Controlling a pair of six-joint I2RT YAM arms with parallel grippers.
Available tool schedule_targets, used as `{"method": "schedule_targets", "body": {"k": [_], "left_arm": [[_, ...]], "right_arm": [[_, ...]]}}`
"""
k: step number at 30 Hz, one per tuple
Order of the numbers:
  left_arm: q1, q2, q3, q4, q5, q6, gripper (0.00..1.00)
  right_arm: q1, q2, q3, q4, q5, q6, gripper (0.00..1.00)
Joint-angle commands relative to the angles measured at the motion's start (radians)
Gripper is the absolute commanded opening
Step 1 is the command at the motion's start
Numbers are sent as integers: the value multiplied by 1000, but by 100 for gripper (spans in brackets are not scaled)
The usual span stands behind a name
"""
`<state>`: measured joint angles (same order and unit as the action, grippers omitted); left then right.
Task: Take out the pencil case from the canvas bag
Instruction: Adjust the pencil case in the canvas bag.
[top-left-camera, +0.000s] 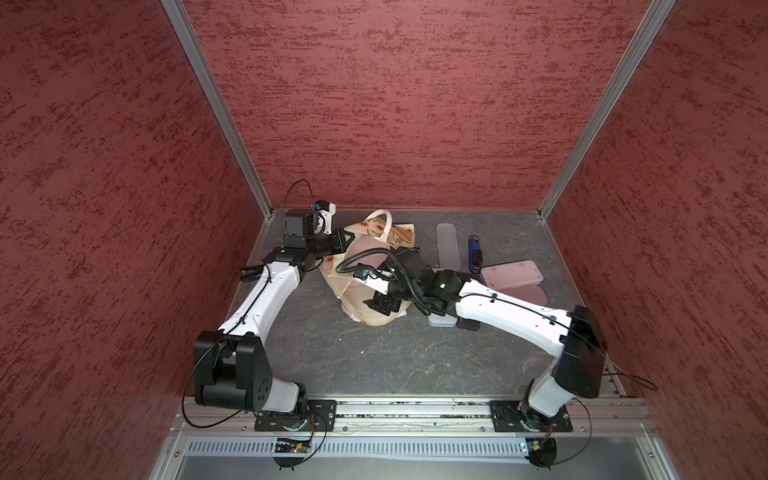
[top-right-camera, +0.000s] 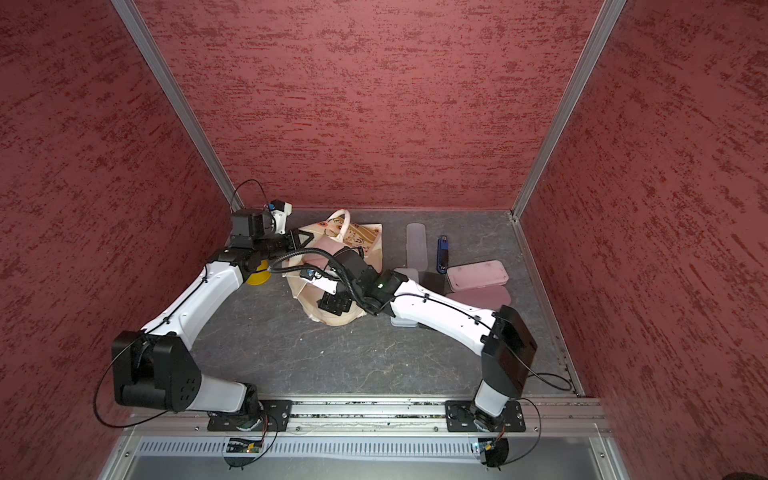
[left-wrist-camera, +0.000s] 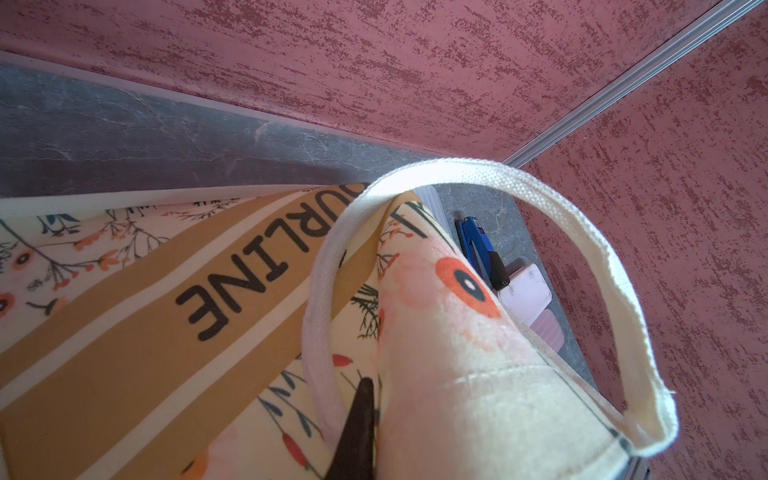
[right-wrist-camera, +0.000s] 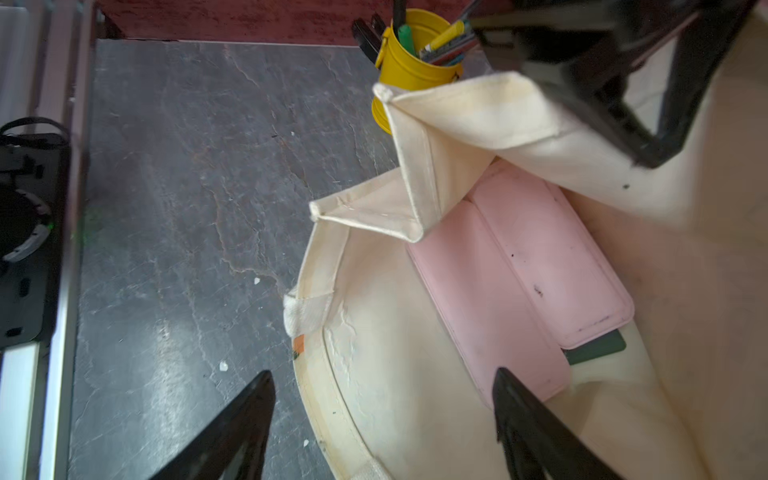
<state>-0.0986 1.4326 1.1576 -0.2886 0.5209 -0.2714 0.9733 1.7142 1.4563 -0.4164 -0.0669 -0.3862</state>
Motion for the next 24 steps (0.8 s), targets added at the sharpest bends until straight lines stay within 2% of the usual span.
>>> {"method": "schedule_targets", "body": {"k": [1,9,13,16,20,24], "left_arm": [[-12,0,25,-25,6,15,0],[-12,-11,25,-26,7,17,0],[-12,-14,25,-21,13,11,0],[-13,-16,25,-21,15,11,0],[-12,-14,24,-17,20,7,0],[-14,-15,24,-14,24,2,0]], "right_arm": [[-4,47,54,-8,78,146,81],[-88,70,-64,131,145,481,78],[-127,70,-103,181,215,657,81],[-135,106,-82,189,277,747,86],[-139,185,-1,163,371,866,86],[-139,261,75,140,426,924,88]]}}
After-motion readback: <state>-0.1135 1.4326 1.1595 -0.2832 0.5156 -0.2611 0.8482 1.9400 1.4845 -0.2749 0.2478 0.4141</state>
